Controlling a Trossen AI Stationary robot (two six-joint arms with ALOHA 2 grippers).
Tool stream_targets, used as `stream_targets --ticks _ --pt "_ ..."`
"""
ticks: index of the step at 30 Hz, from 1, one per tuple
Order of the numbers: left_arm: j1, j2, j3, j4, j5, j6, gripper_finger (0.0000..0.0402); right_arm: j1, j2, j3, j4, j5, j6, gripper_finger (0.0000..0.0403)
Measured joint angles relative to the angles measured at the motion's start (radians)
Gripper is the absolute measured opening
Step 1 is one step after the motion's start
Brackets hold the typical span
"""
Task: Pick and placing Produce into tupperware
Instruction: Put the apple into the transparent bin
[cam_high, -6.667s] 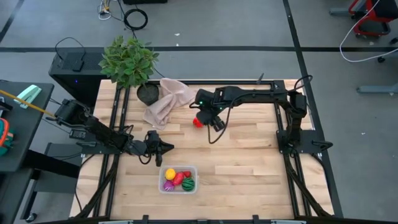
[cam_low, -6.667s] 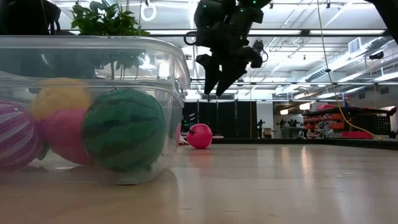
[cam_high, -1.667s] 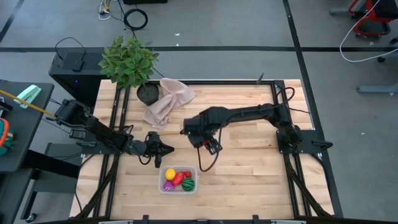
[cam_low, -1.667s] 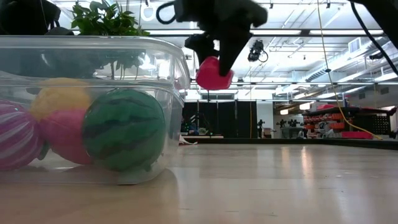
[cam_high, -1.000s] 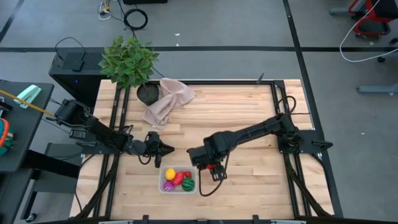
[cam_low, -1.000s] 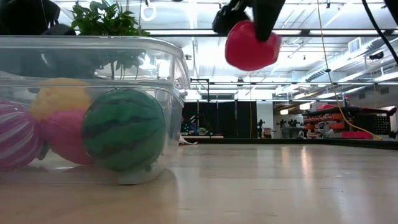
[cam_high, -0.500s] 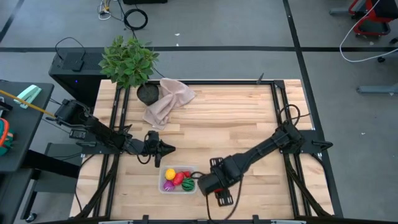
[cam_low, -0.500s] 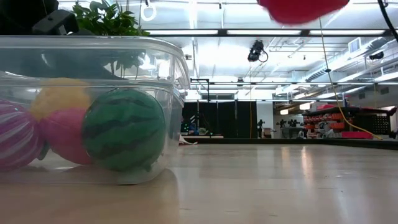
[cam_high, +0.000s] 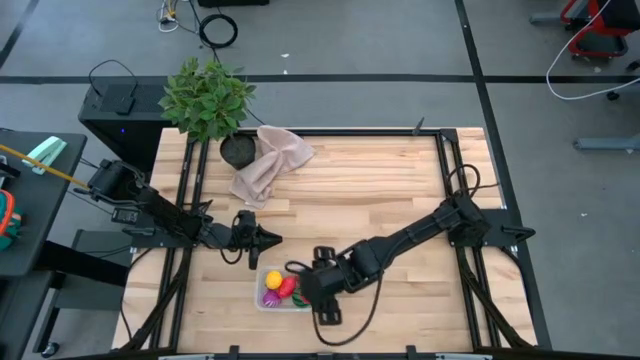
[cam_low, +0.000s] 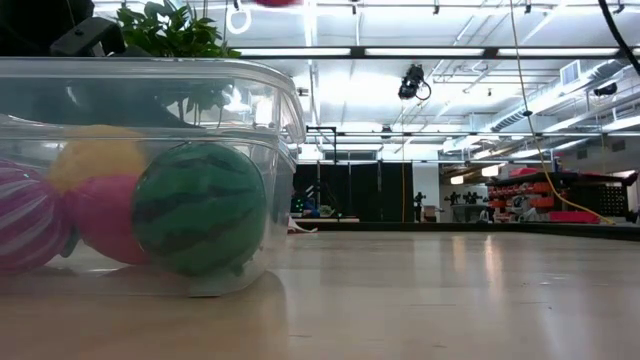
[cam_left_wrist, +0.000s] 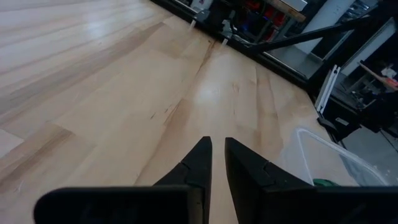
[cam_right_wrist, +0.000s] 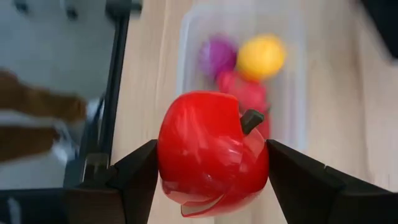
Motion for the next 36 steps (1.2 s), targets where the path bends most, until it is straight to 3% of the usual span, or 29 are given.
stream_targets --ticks 6,13,22,28,36 --pt "0.000 0.000 0.000 0.000 0.000 0.054 0.0052 -0.031 0.001 -0.055 0.293 0.102 -0.044 0.0272" --pt "0.000 0.000 0.000 0.000 0.004 0.084 0.0052 -0.039 0.002 -0.218 0.660 0.181 -0.024 0.0272" --pt "0.000 0.000 0.000 -0.003 0.119 0.068 0.0052 -0.023 0.002 -0.373 1.122 0.285 -0.016 0.0269" --pt "0.001 0.000 -0.001 -0.003 0.149 0.049 0.0048 -0.013 0.001 -0.375 1.192 0.371 -0.063 0.0270" --pt "0.001 0.000 -0.001 -0.004 0.149 0.044 0.0052 0.005 0.001 -0.433 1.151 0.388 -0.019 0.0267"
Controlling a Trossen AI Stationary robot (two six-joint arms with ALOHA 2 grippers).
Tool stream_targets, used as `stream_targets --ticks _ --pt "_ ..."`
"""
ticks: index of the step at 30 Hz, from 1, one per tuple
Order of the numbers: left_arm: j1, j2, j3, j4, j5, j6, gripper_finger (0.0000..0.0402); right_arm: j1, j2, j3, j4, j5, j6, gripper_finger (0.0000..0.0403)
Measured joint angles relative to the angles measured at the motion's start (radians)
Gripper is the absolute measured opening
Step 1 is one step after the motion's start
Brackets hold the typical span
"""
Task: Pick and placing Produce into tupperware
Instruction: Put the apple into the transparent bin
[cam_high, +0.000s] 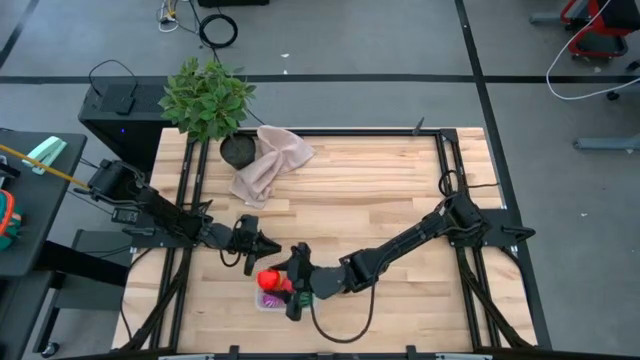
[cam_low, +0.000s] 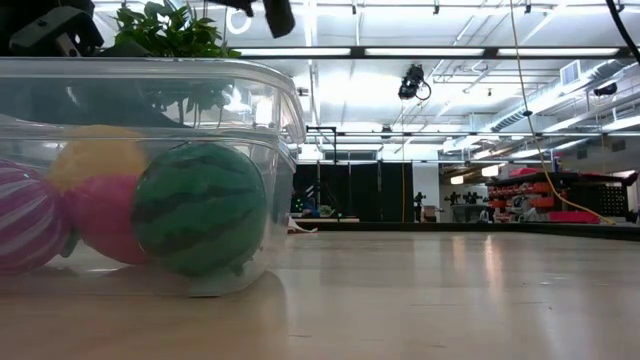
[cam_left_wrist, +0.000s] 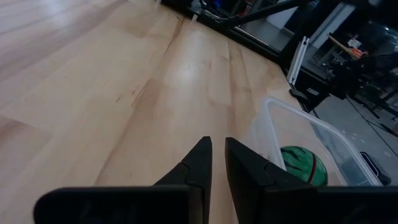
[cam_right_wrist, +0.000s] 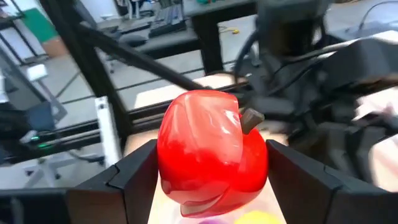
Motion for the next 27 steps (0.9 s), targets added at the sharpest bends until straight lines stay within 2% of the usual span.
stream_targets --ticks 6,27 --pt "0.000 0.000 0.000 0.000 0.000 -0.003 0.0052 0.034 0.000 -0.061 -0.001 0.056 0.039 0.0271" --pt "0.000 0.000 0.000 0.000 0.000 -0.004 0.0048 0.034 -0.001 -0.084 -0.027 0.063 -0.010 0.0282"
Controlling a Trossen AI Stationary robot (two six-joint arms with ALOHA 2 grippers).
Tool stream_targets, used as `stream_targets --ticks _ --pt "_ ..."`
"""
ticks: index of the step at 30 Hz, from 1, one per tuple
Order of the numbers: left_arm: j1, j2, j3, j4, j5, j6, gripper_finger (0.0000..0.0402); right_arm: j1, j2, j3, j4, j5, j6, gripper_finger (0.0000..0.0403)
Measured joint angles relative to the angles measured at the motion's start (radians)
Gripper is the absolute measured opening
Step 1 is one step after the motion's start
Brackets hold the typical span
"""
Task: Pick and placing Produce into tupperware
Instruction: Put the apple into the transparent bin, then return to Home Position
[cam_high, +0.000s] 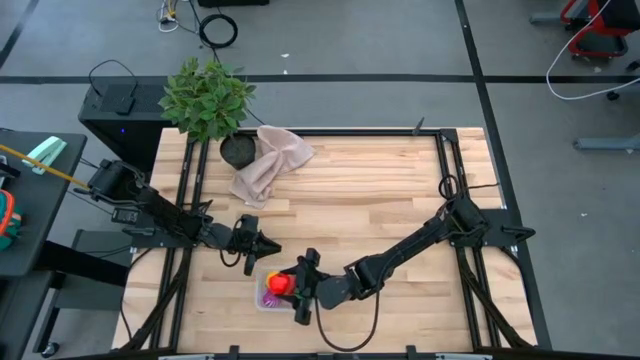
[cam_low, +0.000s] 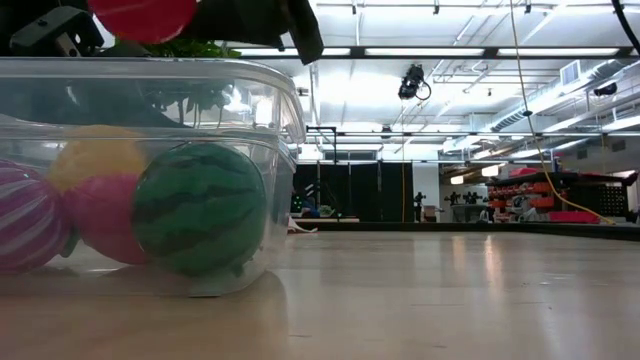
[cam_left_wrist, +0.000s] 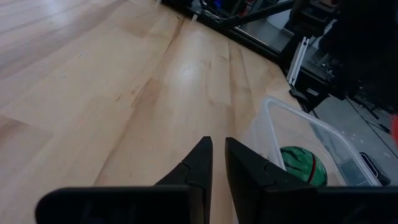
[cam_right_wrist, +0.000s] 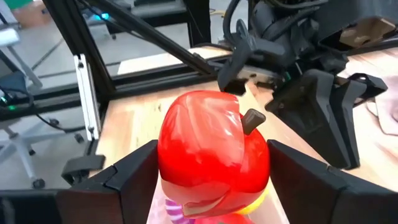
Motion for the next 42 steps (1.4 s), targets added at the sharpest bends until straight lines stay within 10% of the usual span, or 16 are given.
stream_targets --ticks 26,34,42 --pt "0.000 0.000 0.000 0.000 0.000 0.007 0.0051 -0.014 -0.015 0.001 -0.046 -0.004 0.003 0.0316" --pt "0.000 0.000 0.000 0.013 0.000 0.010 0.0056 -0.014 -0.157 0.002 -0.281 0.001 0.005 0.0231" --pt "0.015 0.000 0.000 0.352 -0.012 0.241 0.0029 -0.015 -0.292 0.002 -0.550 -0.003 0.106 0.0045"
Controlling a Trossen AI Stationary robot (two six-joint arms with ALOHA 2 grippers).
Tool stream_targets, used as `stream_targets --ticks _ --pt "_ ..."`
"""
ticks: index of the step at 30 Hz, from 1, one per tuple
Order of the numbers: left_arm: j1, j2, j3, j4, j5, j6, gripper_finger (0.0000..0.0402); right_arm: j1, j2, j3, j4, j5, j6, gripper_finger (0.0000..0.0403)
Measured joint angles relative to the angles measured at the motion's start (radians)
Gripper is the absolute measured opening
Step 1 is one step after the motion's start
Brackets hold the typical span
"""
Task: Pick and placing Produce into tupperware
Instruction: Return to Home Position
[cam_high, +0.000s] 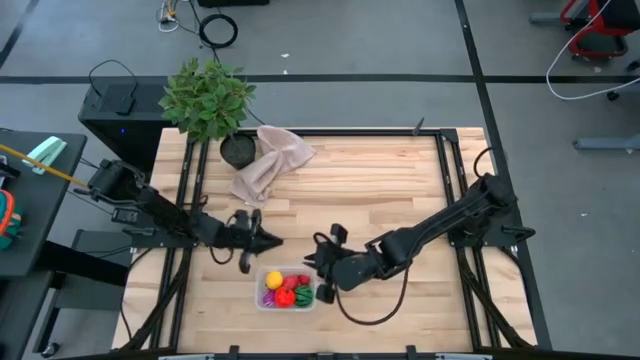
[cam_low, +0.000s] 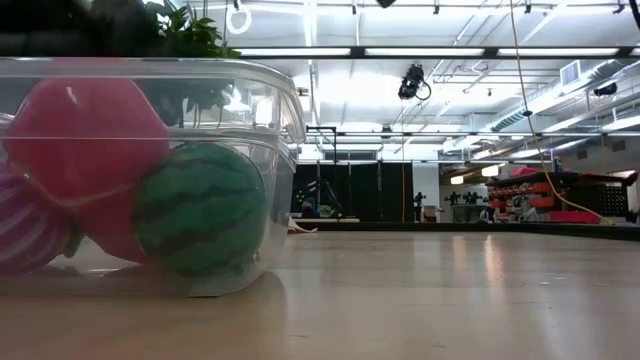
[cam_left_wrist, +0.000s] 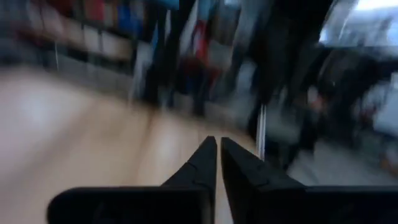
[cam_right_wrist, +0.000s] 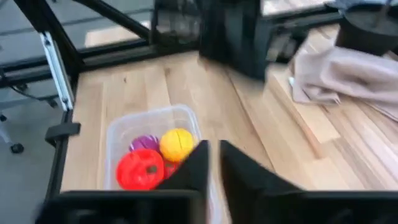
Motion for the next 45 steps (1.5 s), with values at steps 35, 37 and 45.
stream_targets --ticks 35,37,45 --pt "0.027 -1.093 -0.138 -0.091 0.138 0.516 0.0005 -0.064 -0.048 -0.001 -0.114 0.002 0.111 0.0005" --pt "0.028 -1.125 -0.138 -0.268 0.147 0.431 0.0004 -0.067 -0.048 -0.001 -0.114 0.002 0.120 0.0003" --pt "0.031 -1.228 -0.138 -0.817 0.198 0.200 0.0003 -0.079 -0.048 -0.001 -0.114 0.002 0.137 0.0004"
